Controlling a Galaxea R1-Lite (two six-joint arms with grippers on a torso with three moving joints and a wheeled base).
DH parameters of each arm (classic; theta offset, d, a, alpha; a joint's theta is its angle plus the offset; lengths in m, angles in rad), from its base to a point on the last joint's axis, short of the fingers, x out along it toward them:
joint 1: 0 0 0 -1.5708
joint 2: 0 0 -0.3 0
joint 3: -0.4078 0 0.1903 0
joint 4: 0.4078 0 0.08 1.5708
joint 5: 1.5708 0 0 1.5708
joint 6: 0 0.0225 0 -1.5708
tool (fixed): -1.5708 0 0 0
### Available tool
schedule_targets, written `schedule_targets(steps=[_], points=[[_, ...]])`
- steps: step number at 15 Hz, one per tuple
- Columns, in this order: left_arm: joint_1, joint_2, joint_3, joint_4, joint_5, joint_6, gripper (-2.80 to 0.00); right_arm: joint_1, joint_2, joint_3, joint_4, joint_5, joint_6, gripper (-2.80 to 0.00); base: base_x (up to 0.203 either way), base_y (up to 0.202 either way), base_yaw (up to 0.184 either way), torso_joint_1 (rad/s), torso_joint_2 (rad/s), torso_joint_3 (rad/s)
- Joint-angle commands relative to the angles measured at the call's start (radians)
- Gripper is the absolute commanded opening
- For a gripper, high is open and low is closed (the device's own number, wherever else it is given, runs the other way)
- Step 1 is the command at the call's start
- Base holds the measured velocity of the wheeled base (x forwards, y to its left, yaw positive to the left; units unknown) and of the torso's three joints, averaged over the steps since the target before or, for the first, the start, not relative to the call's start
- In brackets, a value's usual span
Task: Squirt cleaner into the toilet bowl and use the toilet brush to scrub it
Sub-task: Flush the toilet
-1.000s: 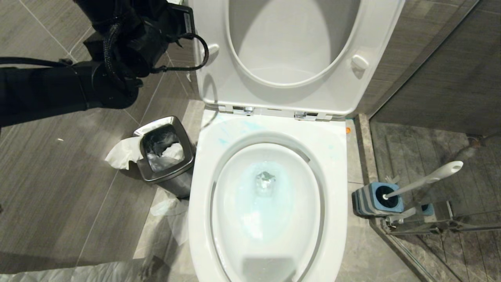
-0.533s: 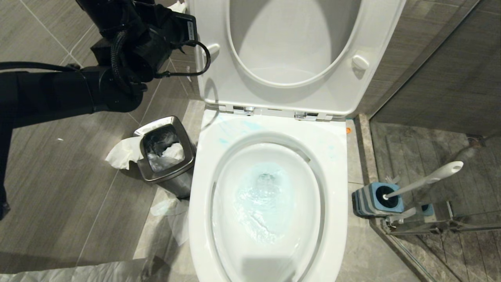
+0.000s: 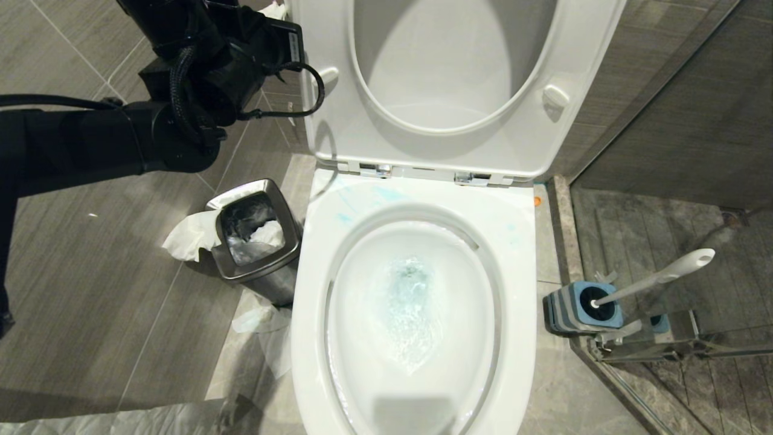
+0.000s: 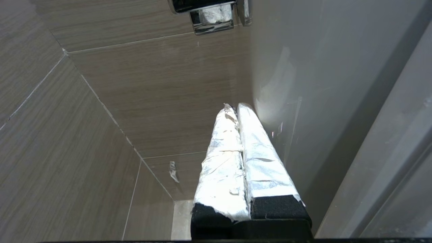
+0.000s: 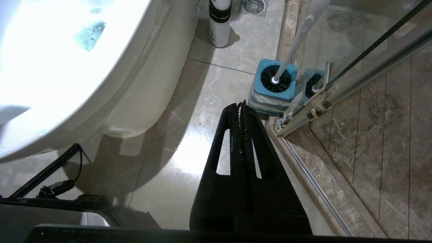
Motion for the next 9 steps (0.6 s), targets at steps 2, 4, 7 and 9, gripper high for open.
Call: schedule_targets(steps=[2, 4, 7, 9], points=[[0.000, -0.003, 0.000, -0.004, 0.000, 0.002, -2.80, 0.000, 0.000, 0.000, 0.000, 0.001, -0.001, -2.80, 0.000, 0.000, 0.000, 0.000, 0.00, 0.000], [0.000, -0.003, 0.000, -0.004, -0.001, 0.002, -2.80, 0.000, 0.000, 0.000, 0.000, 0.001, -0.001, -2.80, 0.000, 0.000, 0.000, 0.000, 0.00, 0.000], [0.000, -0.006, 0.000, -0.004, -0.001, 0.002, -2.80, 0.000, 0.000, 0.000, 0.000, 0.001, -0.001, -2.80, 0.000, 0.000, 0.000, 0.000, 0.00, 0.000], [0.000, -0.016, 0.000, -0.003, 0.001, 0.006, -2.80, 0.000, 0.000, 0.000, 0.000, 0.001, -0.001, -2.80, 0.000, 0.000, 0.000, 0.000, 0.00, 0.000]])
